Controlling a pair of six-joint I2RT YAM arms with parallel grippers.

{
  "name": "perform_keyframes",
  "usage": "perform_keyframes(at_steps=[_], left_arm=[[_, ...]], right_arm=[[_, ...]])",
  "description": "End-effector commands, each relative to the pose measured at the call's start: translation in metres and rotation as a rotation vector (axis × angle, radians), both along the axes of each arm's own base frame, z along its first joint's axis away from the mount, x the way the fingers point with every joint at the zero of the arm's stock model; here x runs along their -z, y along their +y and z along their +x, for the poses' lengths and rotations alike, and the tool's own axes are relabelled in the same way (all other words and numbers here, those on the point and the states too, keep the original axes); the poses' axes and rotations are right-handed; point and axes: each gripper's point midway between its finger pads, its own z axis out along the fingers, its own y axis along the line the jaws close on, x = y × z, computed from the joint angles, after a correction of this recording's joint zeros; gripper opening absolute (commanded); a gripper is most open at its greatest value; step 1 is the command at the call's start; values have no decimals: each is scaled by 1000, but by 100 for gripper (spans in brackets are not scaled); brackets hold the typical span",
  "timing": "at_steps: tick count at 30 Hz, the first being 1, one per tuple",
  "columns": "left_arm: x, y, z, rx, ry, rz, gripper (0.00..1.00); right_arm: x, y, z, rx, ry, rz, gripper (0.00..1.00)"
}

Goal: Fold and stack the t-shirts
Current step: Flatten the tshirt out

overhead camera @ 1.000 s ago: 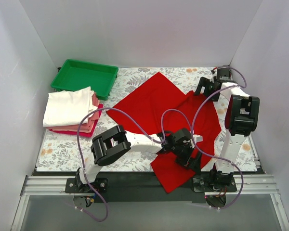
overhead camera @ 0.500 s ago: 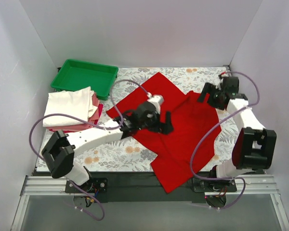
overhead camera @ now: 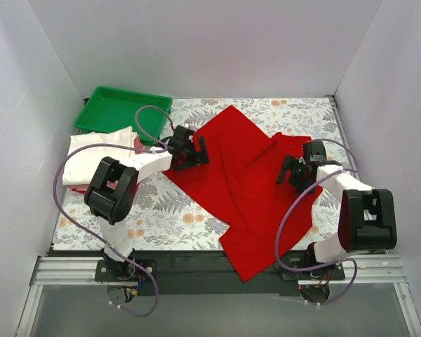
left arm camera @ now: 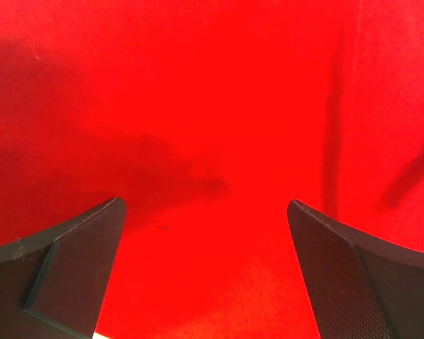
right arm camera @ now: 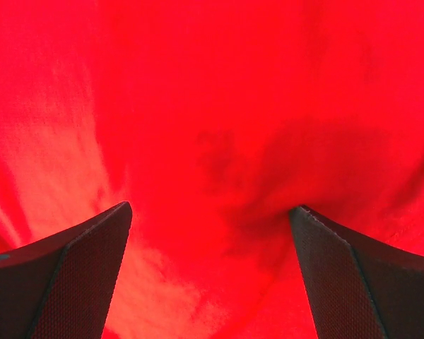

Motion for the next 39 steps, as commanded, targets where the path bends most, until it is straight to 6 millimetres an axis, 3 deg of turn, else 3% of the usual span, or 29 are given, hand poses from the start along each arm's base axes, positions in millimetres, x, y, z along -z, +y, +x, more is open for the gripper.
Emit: perform_keyframes(at_steps=[1,5,7,8,9,10,11,12,13,15,16,17,18,19,20,23,24,25,26,27,28,29,30,32,35,36,37,38,39], left_arm=[[-5,9,5,-12,-2,4,98],[6,14,1,-27,23,17,98],[12,15,-4,-31,43,15,98],[15,15,-9,-39,60,5,98],[16,11,-13,-30,75,-20,98],[16,6,-19,-18,96,-56,98],[16,1,-24,-16,115,-92,98],[19,-3,-38,0,153,-129,98],[19,-6,-42,3,163,-158,98],[24,-5,-61,-21,202,-189,98],[25,-4,-73,-27,219,-199,98],[28,-2,-86,-43,243,-201,98],[27,-10,-102,-26,263,-229,98],[25,-17,-113,-16,284,-260,98],[22,-40,-131,64,294,-276,98],[11,-64,-142,151,262,-247,98],[-21,-54,-132,125,152,-231,98],[-26,-45,-125,90,108,-195,98],[-31,-41,-123,75,85,-186,98],[-36,-38,-121,64,64,-180,98],[-47,-31,-115,35,17,-168,98],[-49,-23,-113,5,3,-145,98],[-52,-20,-113,-8,-4,-141,98],[-53,-10,-117,-49,2,-122,98],[-51,-2,-126,-84,16,-132,98],[-46,2,-128,-94,19,-123,98],[-47,3,-127,-93,9,-124,98],[-51,1,-122,-85,-16,-129,98],[-57,-3,-113,-88,-38,-131,98]], right_arm=[[1,-14,30,39,-28,-49,98],[14,-31,57,56,1,-100,98],[7,-32,81,48,-29,-111,98],[19,-32,86,29,0,-115,98],[10,-32,105,24,-32,-115,98],[12,-32,113,21,-32,-121,98],[23,-45,120,46,-6,-125,98],[25,-47,127,45,2,-124,98],[12,-48,152,44,-44,-124,98],[27,-52,178,22,-18,-130,98],[13,-55,200,11,-54,-145,98],[27,-58,218,-7,-33,-154,98],[30,-61,221,-13,-8,-163,98],[23,-63,246,-28,-49,-173,98],[28,-64,265,-43,-74,-175,98],[-9,-54,311,-89,-220,-122,98],[-63,-46,321,-126,-330,-101,98],[-86,-45,317,-138,-362,-104,98],[-78,-44,314,-142,-345,-98,98],[-106,-44,309,-144,-384,-106,98],[-115,-45,303,-144,-394,-117,98],[-110,-46,292,-144,-369,-123,98],[-138,-48,284,-138,-412,-136,98],[-149,-55,270,-110,-411,-172,98],[-155,-61,226,-35,-373,-171,98],[-178,-61,213,-13,-418,-165,98],[-142,-66,187,16,-329,-176,98],[-137,-66,174,37,-318,-165,98],[-147,-68,161,73,-360,-153,98]])
